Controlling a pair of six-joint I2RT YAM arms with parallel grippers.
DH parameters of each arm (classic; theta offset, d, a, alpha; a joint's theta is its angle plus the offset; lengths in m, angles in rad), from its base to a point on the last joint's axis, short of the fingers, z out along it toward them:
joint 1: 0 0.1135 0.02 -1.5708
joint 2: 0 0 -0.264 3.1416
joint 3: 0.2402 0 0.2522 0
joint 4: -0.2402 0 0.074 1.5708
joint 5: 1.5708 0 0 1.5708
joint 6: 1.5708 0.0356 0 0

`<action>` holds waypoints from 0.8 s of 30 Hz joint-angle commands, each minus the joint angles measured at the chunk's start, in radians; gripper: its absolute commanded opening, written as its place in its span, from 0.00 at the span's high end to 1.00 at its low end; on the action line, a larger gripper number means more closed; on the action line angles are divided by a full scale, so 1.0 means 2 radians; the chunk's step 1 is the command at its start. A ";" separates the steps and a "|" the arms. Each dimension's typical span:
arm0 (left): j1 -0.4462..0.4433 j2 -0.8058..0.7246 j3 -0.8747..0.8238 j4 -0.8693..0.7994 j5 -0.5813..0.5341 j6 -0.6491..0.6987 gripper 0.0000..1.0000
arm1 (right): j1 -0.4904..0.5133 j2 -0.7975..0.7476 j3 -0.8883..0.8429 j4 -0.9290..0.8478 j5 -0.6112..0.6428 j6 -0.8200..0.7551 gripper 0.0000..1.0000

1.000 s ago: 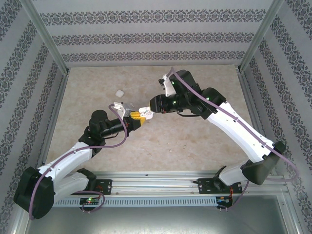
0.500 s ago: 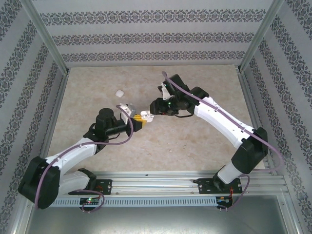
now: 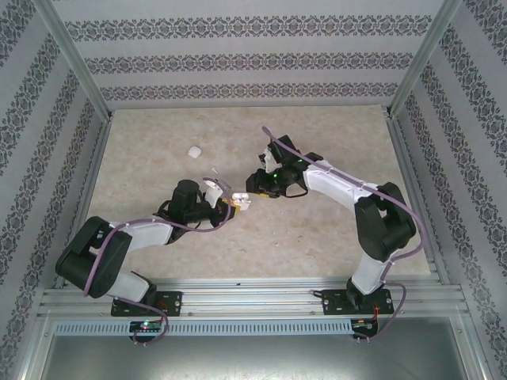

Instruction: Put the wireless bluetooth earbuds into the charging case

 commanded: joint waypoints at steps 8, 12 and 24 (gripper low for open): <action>0.003 0.054 -0.010 0.093 -0.005 -0.003 1.00 | 0.017 0.051 -0.004 0.025 -0.048 -0.028 0.60; 0.002 0.059 -0.012 0.100 -0.007 -0.004 1.00 | 0.016 0.063 -0.009 0.015 -0.036 -0.035 0.63; 0.004 0.049 -0.020 0.077 -0.018 0.009 1.00 | -0.014 0.049 -0.050 0.035 -0.001 0.002 0.70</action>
